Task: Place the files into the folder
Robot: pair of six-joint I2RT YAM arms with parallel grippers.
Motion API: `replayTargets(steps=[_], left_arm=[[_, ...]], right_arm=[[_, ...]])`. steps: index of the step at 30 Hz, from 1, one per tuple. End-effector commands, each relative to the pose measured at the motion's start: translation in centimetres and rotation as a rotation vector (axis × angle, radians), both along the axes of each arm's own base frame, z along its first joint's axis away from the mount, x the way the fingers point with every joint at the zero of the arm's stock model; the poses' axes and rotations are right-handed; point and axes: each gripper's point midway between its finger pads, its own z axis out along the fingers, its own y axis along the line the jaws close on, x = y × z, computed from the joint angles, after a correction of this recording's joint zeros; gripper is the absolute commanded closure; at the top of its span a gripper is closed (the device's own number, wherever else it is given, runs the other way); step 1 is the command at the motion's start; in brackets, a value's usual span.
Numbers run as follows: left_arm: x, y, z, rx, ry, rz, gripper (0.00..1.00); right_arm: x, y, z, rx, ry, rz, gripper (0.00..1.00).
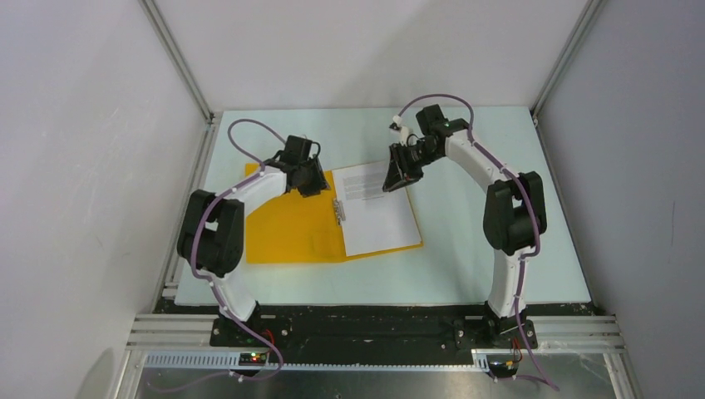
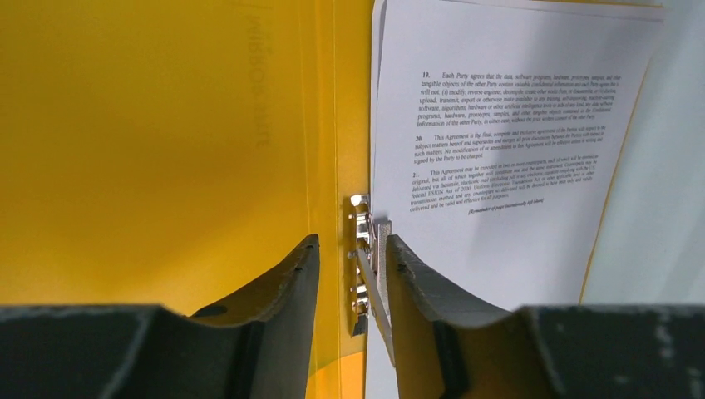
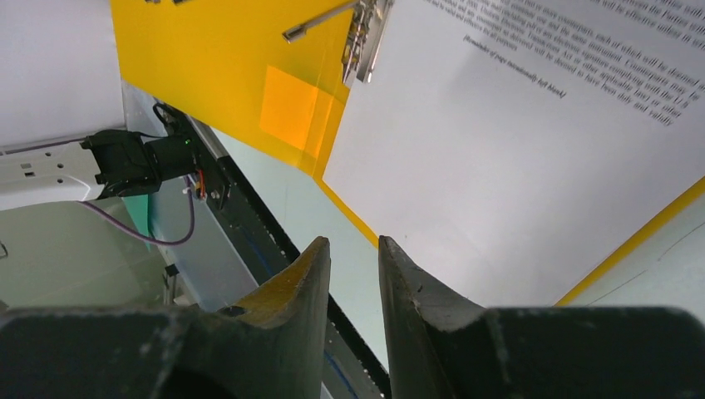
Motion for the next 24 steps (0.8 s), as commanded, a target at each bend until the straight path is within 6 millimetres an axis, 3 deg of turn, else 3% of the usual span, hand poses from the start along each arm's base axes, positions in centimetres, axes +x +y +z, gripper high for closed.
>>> replayTargets(steps=[1, 12, 18, 24], left_arm=[[1.5, -0.6, -0.2, -0.003, -0.005, 0.022, 0.62], [0.8, -2.0, -3.2, -0.028, 0.085, 0.028, 0.68], [1.1, -2.9, -3.6, -0.042, 0.096, 0.022, 0.70], [0.6, -2.9, -4.2, -0.039, 0.115, 0.034, 0.78]], right_arm=[[-1.0, 0.5, 2.1, 0.039, -0.033, 0.011, 0.68], [-1.9, 0.4, 1.8, 0.047, -0.017, 0.022, 0.69], [-2.2, 0.3, 1.3, 0.042, 0.000, 0.020, 0.70], [-1.7, 2.4, 0.7, 0.040, 0.070, -0.040, 0.65]])
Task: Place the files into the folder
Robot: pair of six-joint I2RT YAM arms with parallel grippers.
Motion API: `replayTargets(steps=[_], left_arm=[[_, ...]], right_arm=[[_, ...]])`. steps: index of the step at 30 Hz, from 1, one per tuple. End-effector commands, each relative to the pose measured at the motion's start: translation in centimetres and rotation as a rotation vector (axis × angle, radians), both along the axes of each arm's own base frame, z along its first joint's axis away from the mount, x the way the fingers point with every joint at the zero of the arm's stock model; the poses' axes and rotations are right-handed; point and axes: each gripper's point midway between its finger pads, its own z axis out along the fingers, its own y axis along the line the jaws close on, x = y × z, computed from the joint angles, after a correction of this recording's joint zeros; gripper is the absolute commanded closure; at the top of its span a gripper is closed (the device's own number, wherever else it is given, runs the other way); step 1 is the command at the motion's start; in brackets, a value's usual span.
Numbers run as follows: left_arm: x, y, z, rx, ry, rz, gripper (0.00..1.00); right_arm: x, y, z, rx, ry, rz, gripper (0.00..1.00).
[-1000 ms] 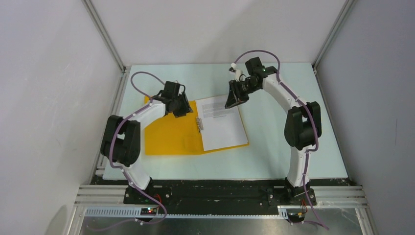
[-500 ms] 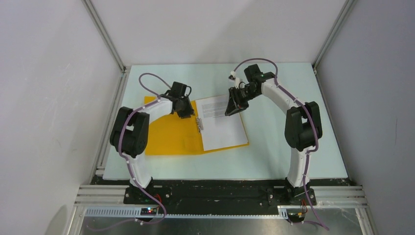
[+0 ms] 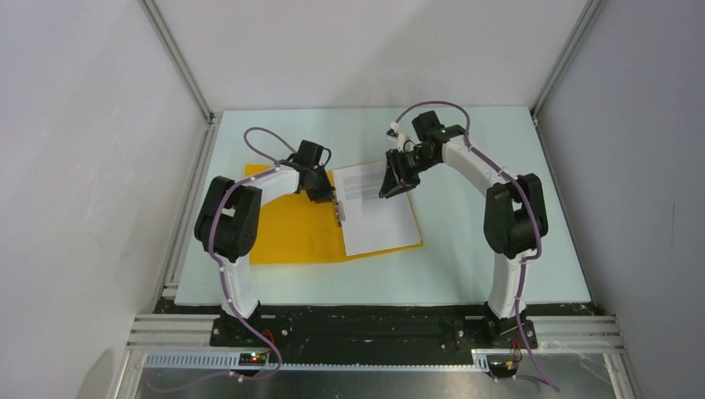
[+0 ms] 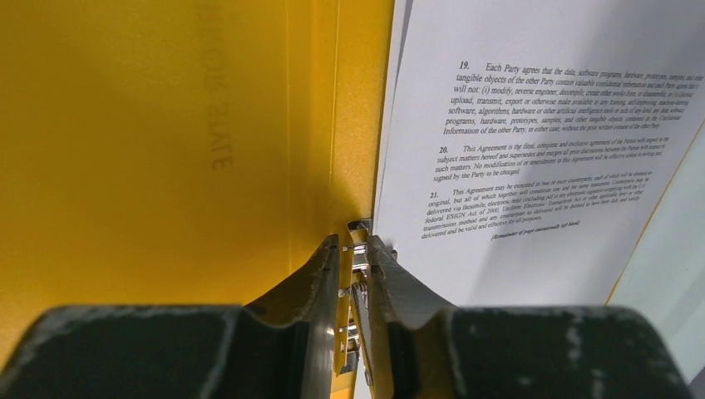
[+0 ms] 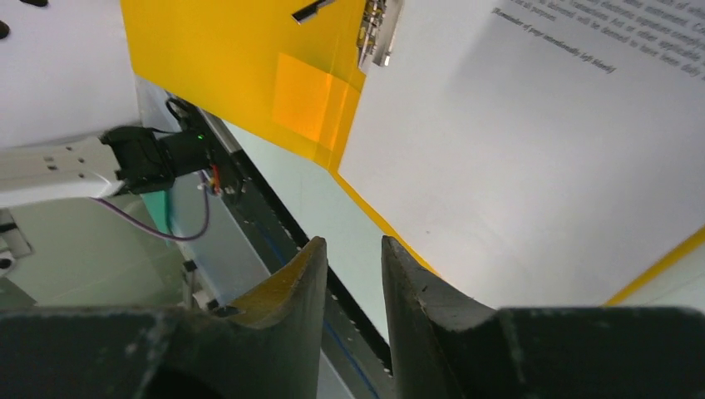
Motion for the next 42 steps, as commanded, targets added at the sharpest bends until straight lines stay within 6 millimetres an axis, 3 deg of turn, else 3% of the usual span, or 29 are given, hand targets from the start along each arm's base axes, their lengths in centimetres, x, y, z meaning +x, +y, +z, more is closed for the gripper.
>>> replayTargets(steps=[1, 4, 8, 13, 17, 27, 31, 36, 42], left_arm=[[0.5, -0.5, 0.4, -0.013, -0.011, 0.023, 0.79], [0.0, -0.3, -0.2, -0.007, 0.006, 0.036, 0.83], [-0.6, -0.3, -0.8, -0.010, 0.030, 0.055, 0.89], [-1.1, -0.7, -1.2, -0.030, 0.057, 0.083, 0.95], [-0.8, -1.1, -0.6, -0.057, 0.046, 0.093, 0.83], [0.7, -1.2, 5.1, -0.088, -0.119, 0.056, 0.64], [0.2, -1.2, 5.0, -0.100, -0.112, 0.061, 0.68], [0.1, -0.9, 3.8, -0.080, -0.089, 0.072, 0.77], [0.6, -1.1, 2.2, -0.061, -0.064, 0.065, 0.80]], right_arm=[[0.3, 3.0, 2.1, 0.063, 0.024, -0.048, 0.64], [0.3, 5.5, 1.9, 0.111, 0.161, -0.100, 0.64], [-0.1, 8.7, 1.1, 0.128, 0.200, -0.058, 0.64], [0.6, 10.3, -0.9, 0.114, 0.248, -0.072, 0.63], [0.7, 11.1, -1.6, 0.120, 0.265, -0.064, 0.62], [0.8, 11.1, -1.9, 0.133, 0.286, -0.063, 0.62], [0.8, 11.0, -2.0, 0.134, 0.286, -0.064, 0.62], [0.7, 11.0, -1.9, 0.136, 0.286, -0.061, 0.63], [0.5, 10.7, -1.9, 0.134, 0.286, -0.062, 0.64]])
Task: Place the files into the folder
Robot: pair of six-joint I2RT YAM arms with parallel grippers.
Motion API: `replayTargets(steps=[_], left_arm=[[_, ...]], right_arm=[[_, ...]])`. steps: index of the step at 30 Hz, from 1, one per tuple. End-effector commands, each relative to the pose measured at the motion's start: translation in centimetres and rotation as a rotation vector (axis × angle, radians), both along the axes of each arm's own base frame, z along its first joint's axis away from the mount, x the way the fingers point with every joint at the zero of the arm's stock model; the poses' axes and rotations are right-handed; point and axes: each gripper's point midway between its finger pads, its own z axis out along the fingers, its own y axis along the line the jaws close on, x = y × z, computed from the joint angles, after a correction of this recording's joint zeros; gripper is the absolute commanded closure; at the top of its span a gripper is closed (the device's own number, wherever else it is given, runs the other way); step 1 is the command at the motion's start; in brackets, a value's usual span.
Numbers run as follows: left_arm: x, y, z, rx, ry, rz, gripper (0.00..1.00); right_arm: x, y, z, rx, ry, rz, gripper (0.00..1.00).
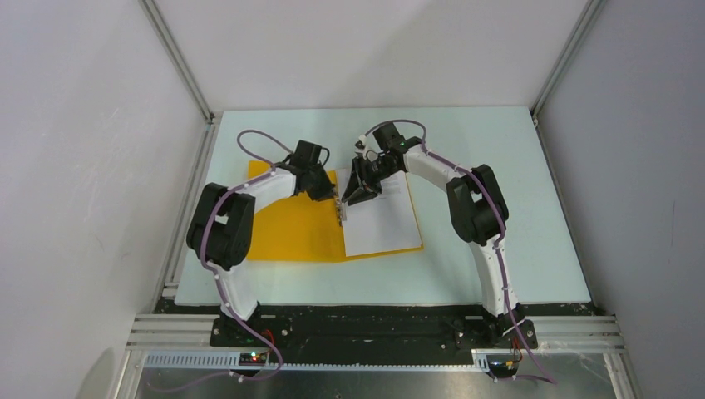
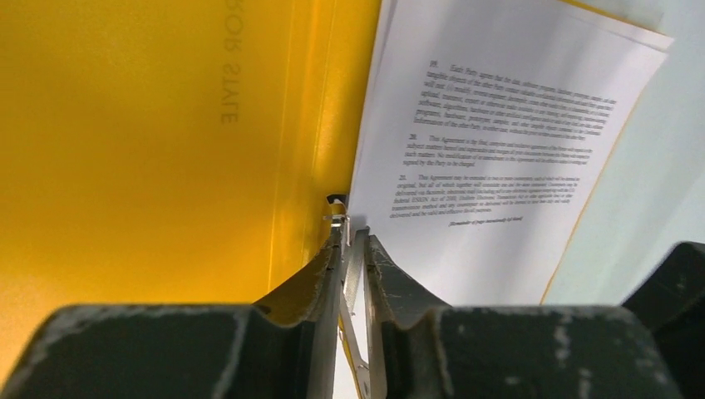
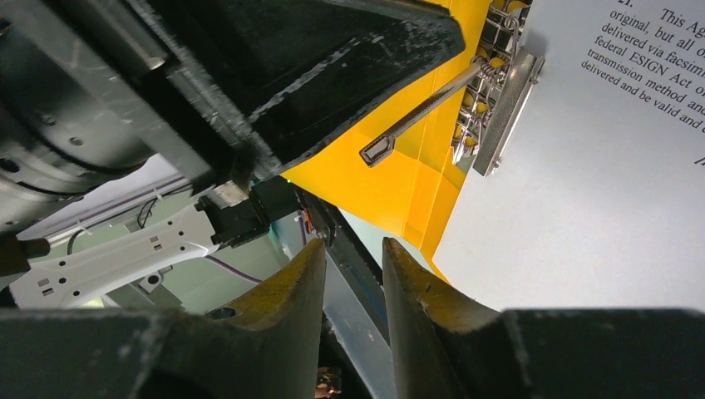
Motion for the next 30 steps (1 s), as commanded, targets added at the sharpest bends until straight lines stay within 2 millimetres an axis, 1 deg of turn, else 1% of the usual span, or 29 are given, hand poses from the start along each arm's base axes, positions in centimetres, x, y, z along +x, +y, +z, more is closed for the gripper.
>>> replayTargets(steps=[1, 5, 10, 13, 19, 25, 30], left_arm=[[0.9, -0.2, -0.5, 0.021, -0.017, -0.008, 0.80], [0.8, -0.3, -1.3, 0.020, 0.004, -0.002, 0.82], [0.6, -0.4, -2.3, 0.020, 0.030, -0.001, 0.84], [0.7, -0.4, -2.7, 0.024, 0.037, 0.006, 0.86], [-0.1, -0.4, -3.8, 0.010, 0.083, 0.043, 0.91], [-0.8, -0.9, -3.9, -0.014, 0.106, 0.071, 0.94], [-1.6, -1.3, -4.3, -0.034, 0.140, 0.088, 0.95]], right_arm=[[0.3, 0.0, 1.4, 0.035, -0.019, 0.000, 0.65], [0.3, -0.2, 1.2, 0.031, -0.013, -0.003, 0.65], [0.3, 0.1, 1.0, 0.034, -0.013, 0.001, 0.64], [0.2, 0.4, 0.8, 0.028, -0.007, 0.000, 0.64], [0.3, 0.9, -0.4, -0.003, 0.020, -0.018, 0.64], [0.5, 0.8, -1.1, -0.018, 0.038, -0.028, 0.65], [0.6, 1.5, -1.1, -0.015, 0.035, -0.026, 0.66]])
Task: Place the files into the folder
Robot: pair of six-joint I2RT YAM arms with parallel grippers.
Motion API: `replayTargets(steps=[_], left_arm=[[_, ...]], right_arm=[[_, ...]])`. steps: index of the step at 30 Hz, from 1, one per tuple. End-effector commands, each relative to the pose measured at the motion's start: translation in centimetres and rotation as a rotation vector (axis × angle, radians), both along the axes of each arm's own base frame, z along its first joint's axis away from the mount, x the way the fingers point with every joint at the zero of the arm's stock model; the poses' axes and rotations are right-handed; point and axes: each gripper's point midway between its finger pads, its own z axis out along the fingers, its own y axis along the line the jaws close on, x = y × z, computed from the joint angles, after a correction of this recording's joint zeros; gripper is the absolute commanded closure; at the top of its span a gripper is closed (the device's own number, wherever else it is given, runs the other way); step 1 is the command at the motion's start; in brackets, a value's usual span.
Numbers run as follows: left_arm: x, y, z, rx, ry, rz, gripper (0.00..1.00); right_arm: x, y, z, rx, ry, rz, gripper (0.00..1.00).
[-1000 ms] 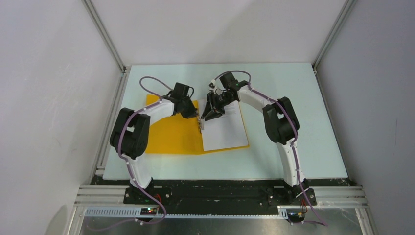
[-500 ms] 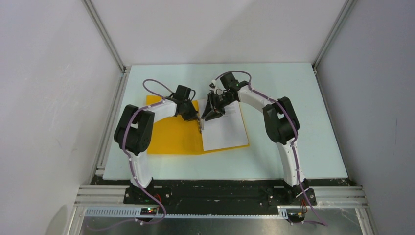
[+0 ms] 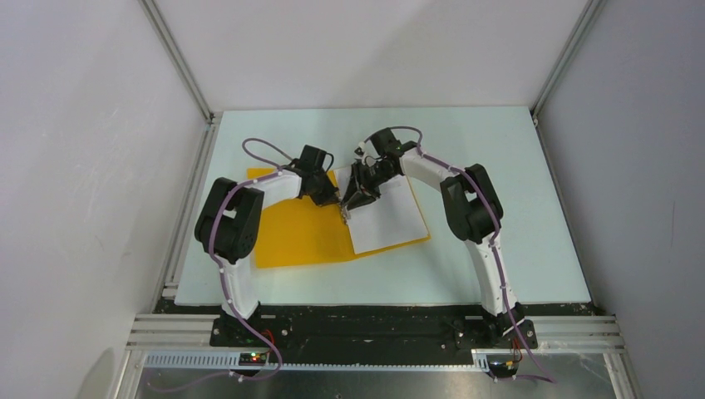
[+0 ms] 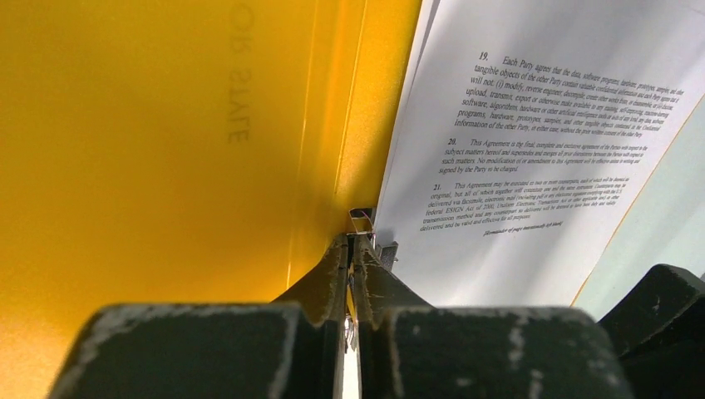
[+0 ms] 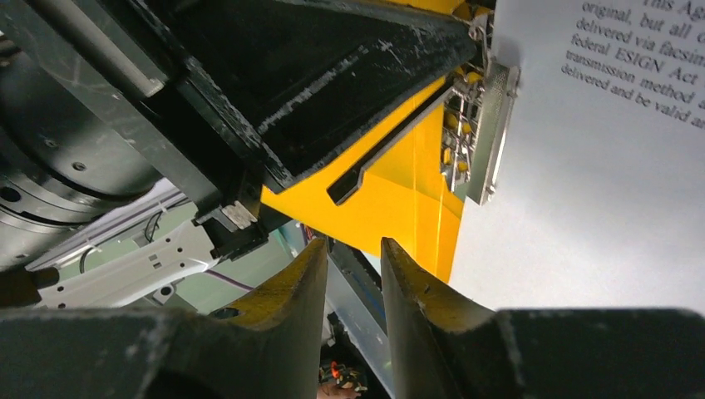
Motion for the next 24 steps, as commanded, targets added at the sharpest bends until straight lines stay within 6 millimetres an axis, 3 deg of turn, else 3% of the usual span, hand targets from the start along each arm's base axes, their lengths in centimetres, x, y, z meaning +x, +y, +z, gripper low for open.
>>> replayTargets(steps=[1, 9, 18, 24], left_arm=[[-1.4, -0.6, -1.4, -0.018, 0.059, 0.034, 0.95], [-1.7, -0.6, -1.8, -0.015, 0.071, 0.038, 0.96], [-1.9, -0.5, -1.9, -0.012, 0.076, 0.043, 0.96], [-2.0, -0.5, -2.1, -0.013, 0.079, 0.043, 0.96]], right_arm=[[1.0, 1.1, 1.0, 0.017, -0.029, -0.010, 0.66], [1.7, 1.0, 1.2, -0.001, -0.047, -0.033, 0.66], [1.7, 0.8, -0.7, -0.048, -0.019, -0.046, 0.69], [1.7, 0.9, -0.7, -0.042, -0.018, -0.042, 0.69]])
